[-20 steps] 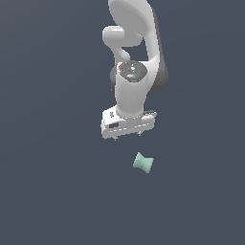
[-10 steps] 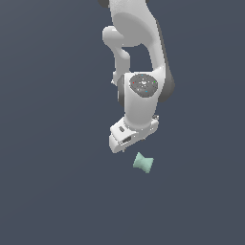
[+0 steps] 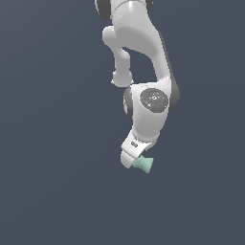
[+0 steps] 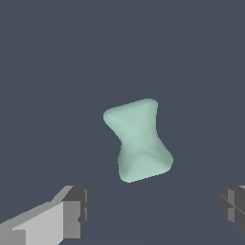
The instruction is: Pick up the object and move it to a goal position.
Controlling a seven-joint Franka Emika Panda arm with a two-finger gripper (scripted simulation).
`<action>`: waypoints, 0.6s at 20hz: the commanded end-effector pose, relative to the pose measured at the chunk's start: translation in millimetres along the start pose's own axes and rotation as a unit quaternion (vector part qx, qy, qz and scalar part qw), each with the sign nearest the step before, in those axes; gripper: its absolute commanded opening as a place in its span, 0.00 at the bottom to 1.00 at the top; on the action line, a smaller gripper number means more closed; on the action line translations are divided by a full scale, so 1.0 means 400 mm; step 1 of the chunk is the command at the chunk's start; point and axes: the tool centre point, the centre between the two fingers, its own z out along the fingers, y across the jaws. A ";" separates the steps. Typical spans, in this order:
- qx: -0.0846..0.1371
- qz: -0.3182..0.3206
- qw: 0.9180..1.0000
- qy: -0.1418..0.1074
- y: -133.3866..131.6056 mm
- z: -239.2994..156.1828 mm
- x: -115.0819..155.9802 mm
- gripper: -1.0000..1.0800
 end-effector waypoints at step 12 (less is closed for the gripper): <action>0.004 -0.127 0.992 0.004 -0.001 0.050 0.069 0.96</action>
